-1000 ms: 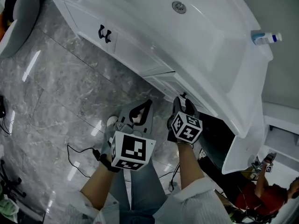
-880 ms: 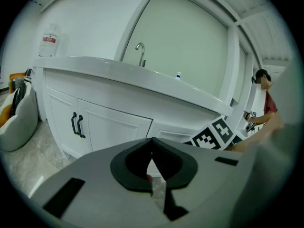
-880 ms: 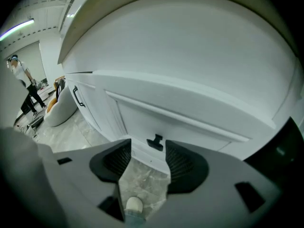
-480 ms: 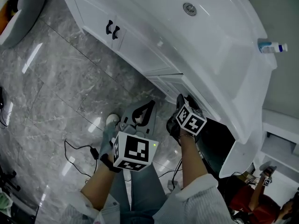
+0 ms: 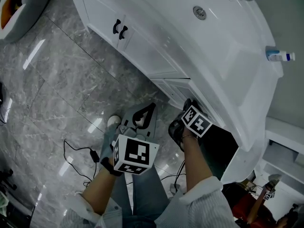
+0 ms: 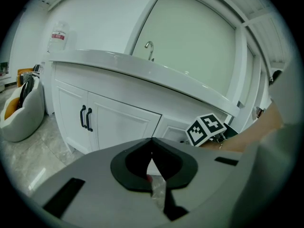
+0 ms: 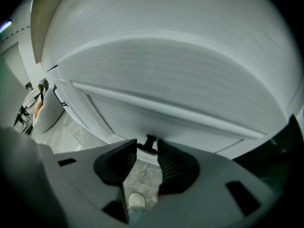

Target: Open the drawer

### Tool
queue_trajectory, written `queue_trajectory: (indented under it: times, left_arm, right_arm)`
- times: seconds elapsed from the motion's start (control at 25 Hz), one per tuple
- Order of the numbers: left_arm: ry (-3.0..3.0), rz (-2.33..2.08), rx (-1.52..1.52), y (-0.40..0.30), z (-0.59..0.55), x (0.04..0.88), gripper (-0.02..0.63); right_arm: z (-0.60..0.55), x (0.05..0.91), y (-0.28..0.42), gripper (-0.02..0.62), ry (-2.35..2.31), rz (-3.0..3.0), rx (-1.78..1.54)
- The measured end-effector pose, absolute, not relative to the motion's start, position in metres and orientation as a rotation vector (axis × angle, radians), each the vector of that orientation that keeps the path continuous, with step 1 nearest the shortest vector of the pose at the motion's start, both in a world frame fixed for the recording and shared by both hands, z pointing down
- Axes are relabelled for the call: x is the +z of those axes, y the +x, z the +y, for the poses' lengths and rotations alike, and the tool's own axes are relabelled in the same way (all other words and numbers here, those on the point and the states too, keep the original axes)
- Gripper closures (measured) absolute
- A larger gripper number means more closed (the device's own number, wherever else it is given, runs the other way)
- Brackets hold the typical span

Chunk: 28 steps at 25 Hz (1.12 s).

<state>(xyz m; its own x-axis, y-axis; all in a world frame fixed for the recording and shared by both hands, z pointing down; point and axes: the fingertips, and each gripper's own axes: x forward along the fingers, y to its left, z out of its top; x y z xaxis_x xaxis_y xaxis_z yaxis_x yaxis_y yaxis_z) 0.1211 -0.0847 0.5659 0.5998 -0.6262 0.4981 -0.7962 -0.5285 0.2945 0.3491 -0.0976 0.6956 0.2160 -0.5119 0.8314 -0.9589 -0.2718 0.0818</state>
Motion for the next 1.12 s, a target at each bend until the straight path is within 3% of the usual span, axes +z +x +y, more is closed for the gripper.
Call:
queue_trajectory:
  times: [0.88,1.12]
  left_arm:
    - [2.358,-1.077,0.469,0.132,-0.074,0.563,0.591]
    - [2.369,-1.073,0.466,0.133,-0.075,0.560,0.589]
  right_arm:
    - [-0.087,0.693,0.335,0.493,1.521,-1.553,0.686]
    - [-0.067,0.694,0.322,0.529,1.371,-1.592,0.572]
